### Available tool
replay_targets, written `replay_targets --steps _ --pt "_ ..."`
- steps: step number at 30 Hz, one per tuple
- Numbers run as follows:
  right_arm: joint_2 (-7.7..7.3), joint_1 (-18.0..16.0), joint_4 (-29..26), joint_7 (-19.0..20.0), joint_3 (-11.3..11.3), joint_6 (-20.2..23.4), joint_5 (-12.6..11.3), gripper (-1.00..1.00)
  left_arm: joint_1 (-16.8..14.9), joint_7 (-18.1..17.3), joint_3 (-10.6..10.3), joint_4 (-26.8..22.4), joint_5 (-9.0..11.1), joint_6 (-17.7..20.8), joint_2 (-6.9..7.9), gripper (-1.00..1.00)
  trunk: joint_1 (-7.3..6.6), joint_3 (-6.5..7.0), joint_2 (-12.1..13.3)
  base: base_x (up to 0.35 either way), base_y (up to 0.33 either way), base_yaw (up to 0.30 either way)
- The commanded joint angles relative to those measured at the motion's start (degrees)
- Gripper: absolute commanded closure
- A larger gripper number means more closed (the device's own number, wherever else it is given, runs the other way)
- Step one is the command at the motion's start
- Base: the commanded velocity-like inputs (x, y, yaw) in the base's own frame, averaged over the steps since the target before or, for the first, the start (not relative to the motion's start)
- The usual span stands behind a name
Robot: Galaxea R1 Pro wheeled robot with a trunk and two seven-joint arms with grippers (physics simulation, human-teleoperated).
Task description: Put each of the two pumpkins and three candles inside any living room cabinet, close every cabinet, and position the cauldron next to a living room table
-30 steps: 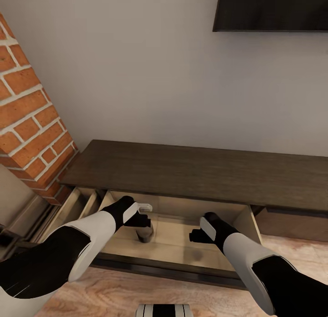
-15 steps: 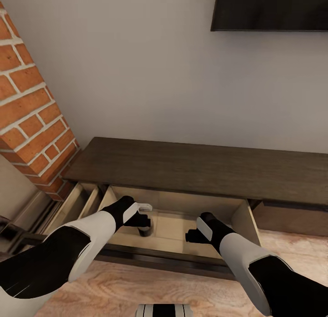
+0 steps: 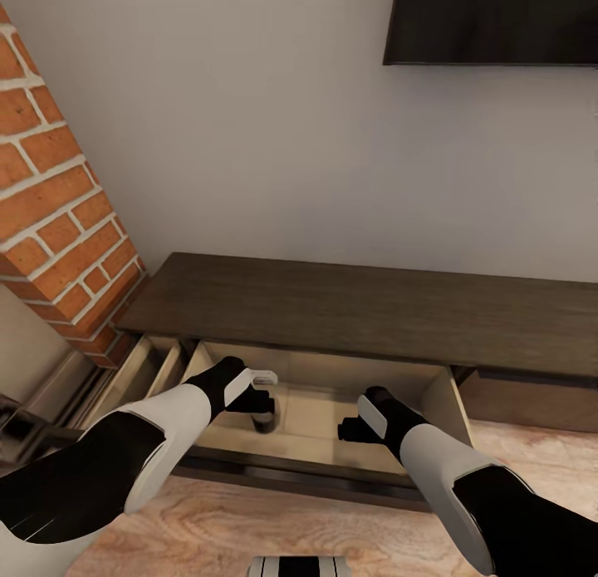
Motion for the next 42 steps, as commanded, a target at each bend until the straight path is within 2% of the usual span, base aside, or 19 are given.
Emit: replay_targets --steps 1,18,27,32,42 --pt "-0.01 0.0 -0.1 -0.5 0.4 0.2 -0.6 -1.00 0.0 0.4 -0.2 -0.1 0.6 0.3 0.00 -1.00 -0.23 0.14 0.4 0.000 0.000 0.000" --pt "0.64 0.0 -0.1 -0.8 0.3 0.2 -0.6 -1.00 0.0 0.2 -0.1 0.1 0.7 1.2 0.00 -1.00 -3.97 3.19 7.2 0.000 0.000 0.000" --pt "0.69 0.0 0.0 -1.0 0.2 0.3 -0.6 -1.00 0.0 0.0 -0.1 0.0 0.7 3.2 0.00 -1.00 -5.94 4.81 10.8 0.000 0.000 0.000" --pt "0.67 0.1 1.9 -0.8 0.0 0.2 -0.6 -1.00 0.0 0.2 -0.1 -0.1 0.7 3.5 0.00 -1.00 -7.04 5.71 12.8 0.000 0.000 0.000" --pt "0.65 0.1 2.5 -0.7 0.0 0.2 -0.7 -1.00 0.0 0.4 0.0 0.2 0.8 3.1 0.00 -1.00 -7.04 5.71 12.8 -0.091 0.000 0.000"
